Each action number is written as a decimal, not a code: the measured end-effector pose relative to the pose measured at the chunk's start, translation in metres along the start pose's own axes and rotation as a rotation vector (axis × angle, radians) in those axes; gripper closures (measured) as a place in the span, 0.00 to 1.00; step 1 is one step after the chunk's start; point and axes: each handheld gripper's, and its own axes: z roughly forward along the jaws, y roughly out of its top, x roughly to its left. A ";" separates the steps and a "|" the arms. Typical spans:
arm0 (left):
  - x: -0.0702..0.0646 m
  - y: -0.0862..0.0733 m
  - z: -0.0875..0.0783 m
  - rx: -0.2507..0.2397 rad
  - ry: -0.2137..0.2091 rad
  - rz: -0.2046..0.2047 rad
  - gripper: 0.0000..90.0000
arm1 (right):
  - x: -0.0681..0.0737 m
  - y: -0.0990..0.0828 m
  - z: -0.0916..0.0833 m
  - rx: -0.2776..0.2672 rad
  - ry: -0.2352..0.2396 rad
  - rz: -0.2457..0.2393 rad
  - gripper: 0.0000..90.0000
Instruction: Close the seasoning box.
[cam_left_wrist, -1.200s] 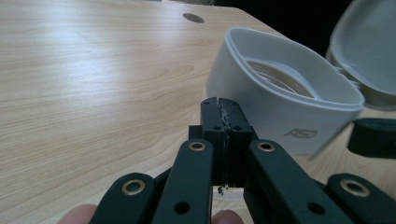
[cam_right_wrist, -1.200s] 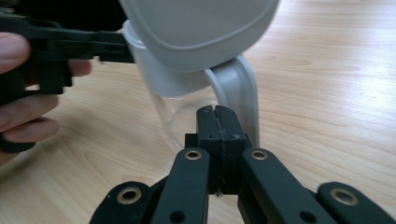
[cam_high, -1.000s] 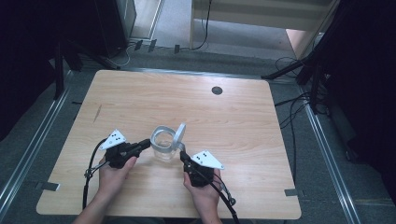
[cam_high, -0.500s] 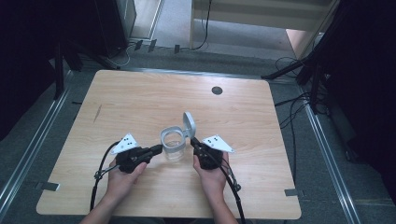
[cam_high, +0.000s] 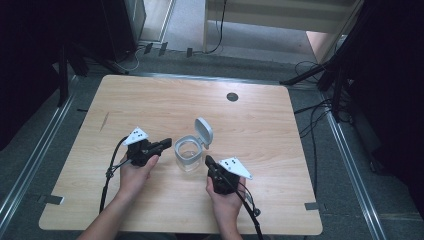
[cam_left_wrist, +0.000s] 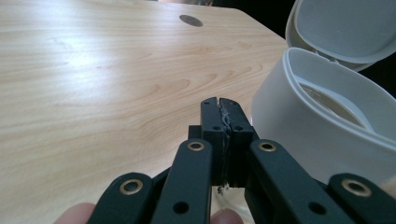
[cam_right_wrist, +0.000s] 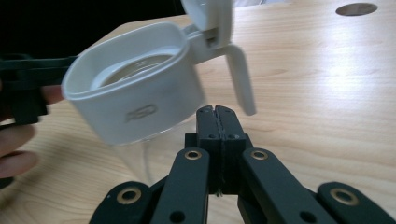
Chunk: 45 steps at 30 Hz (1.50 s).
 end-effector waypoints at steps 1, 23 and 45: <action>0.000 0.000 0.000 0.000 0.000 0.000 1.00 | 0.003 -0.001 0.001 -0.001 0.005 -0.001 1.00; -0.032 -0.014 -0.006 0.041 -0.097 0.051 1.00 | -0.006 0.008 0.009 0.004 -0.010 0.015 1.00; 0.032 -0.050 -0.097 -0.063 0.172 -0.017 0.39 | -0.043 0.058 0.016 0.013 0.019 -0.083 1.00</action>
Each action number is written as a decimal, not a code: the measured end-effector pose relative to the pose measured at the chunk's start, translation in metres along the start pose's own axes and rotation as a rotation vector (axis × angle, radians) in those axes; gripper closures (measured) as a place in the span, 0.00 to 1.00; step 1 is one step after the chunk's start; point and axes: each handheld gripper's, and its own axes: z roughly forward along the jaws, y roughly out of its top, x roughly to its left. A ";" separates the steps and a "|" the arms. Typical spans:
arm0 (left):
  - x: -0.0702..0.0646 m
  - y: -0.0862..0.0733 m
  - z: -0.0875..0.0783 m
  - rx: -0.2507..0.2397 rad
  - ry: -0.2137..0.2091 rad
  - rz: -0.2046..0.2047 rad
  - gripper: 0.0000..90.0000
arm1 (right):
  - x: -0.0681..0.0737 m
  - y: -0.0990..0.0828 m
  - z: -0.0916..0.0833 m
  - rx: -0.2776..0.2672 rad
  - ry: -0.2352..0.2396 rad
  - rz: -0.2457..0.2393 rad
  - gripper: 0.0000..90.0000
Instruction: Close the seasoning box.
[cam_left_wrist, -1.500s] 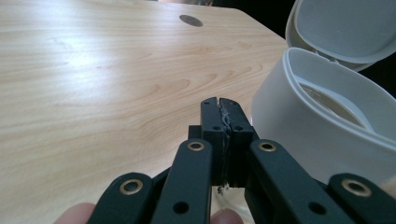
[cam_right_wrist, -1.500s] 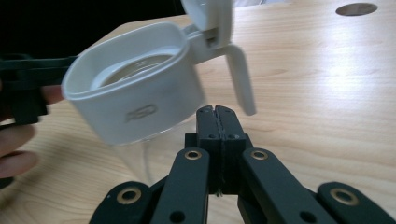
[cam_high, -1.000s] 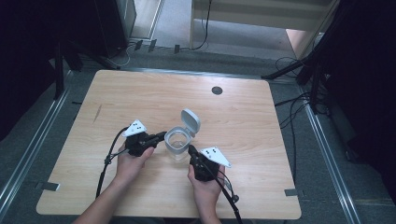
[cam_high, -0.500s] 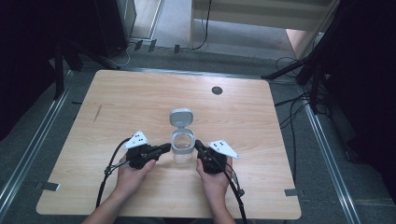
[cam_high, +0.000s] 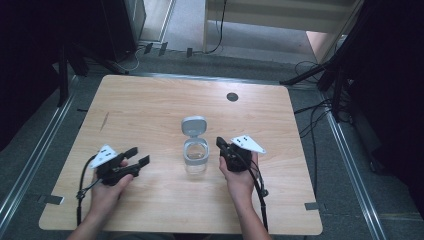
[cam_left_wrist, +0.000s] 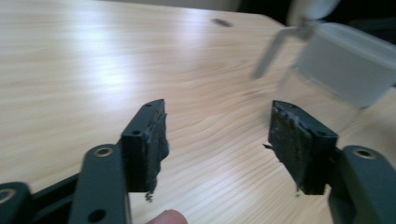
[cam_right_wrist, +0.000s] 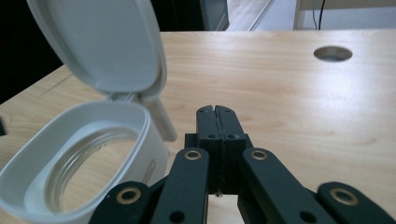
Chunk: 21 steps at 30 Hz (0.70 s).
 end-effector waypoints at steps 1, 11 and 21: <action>0.008 -0.003 -0.008 0.001 0.030 -0.017 0.37 | -0.001 0.004 0.000 0.002 0.002 -0.004 1.00; 0.035 -0.020 -0.050 -0.011 0.134 -0.087 0.30 | -0.004 0.041 0.014 0.011 0.024 -0.055 1.00; 0.037 -0.020 -0.048 -0.024 0.133 -0.095 0.32 | -0.003 0.066 0.040 0.031 0.082 -0.035 1.00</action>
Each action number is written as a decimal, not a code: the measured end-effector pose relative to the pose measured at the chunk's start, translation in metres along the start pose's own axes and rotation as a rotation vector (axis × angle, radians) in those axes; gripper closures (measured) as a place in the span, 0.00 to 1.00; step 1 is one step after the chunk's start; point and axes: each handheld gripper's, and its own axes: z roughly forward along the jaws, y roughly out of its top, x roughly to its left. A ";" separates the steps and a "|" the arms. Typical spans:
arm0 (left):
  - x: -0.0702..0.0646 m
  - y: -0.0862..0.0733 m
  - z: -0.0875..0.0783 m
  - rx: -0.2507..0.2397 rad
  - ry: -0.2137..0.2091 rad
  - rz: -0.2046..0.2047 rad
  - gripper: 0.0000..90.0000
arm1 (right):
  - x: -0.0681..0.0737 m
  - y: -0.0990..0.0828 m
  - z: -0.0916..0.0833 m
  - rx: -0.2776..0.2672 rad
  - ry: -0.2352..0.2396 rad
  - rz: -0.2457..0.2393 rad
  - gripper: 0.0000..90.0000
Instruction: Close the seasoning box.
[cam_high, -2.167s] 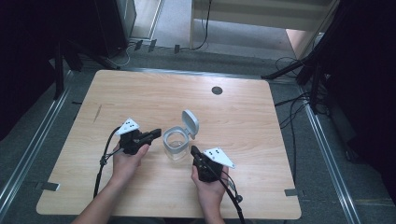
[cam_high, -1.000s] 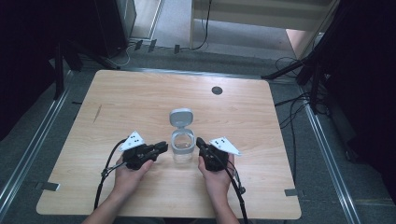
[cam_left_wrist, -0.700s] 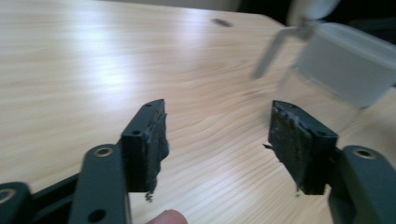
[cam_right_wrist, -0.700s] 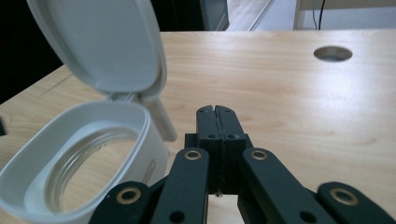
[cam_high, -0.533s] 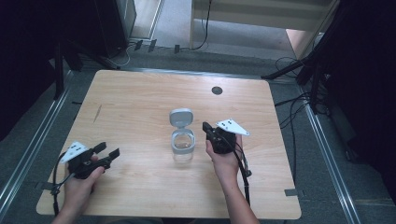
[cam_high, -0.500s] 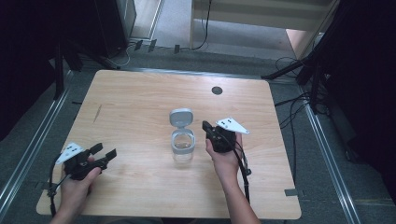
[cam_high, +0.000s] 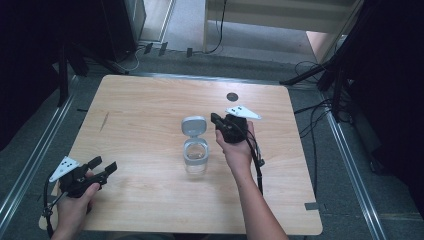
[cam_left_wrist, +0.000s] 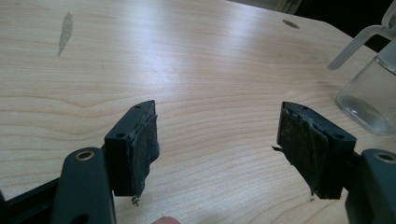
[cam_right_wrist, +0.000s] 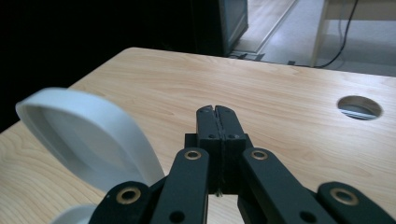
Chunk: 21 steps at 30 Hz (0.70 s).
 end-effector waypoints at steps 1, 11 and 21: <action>0.000 0.000 0.000 0.003 0.001 0.002 0.33 | 0.000 0.002 0.003 0.001 0.004 -0.001 1.00; -0.001 0.000 0.001 0.012 -0.005 0.012 0.35 | 0.003 0.014 0.007 0.003 0.104 -0.004 1.00; -0.002 0.001 0.002 0.016 0.004 0.016 0.35 | 0.014 -0.007 -0.023 0.003 0.154 -0.040 1.00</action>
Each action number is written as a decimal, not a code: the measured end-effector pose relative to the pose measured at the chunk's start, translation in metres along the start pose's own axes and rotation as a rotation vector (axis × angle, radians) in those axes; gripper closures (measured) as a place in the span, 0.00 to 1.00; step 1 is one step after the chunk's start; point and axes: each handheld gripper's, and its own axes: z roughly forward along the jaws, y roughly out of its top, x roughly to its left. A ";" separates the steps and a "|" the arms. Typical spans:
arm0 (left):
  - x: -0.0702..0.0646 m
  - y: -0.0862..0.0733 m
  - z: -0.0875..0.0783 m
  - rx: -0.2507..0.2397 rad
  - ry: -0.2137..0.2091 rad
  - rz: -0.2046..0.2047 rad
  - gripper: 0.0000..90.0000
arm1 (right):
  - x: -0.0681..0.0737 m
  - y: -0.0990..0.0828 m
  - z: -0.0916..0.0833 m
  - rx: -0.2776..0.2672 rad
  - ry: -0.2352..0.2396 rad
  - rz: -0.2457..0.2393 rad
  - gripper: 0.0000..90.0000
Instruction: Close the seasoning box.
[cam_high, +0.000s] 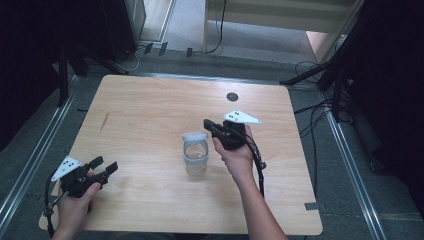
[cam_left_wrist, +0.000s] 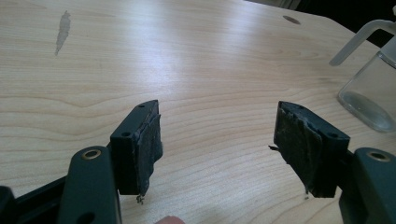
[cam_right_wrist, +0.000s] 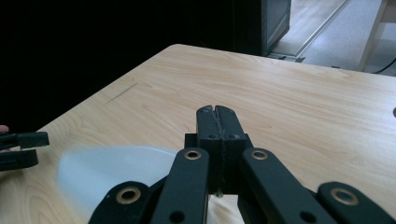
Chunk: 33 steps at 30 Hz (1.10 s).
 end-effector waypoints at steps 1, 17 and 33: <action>0.000 0.000 0.000 0.001 0.002 0.001 0.35 | 0.000 -0.002 -0.003 -0.005 -0.005 0.004 1.00; -0.001 0.000 0.000 0.001 0.005 0.008 0.35 | -0.039 -0.045 -0.073 -0.077 -0.272 0.072 0.09; -0.001 0.000 0.001 0.000 0.010 0.011 0.35 | -0.079 -0.113 -0.128 -0.020 -0.384 0.113 0.14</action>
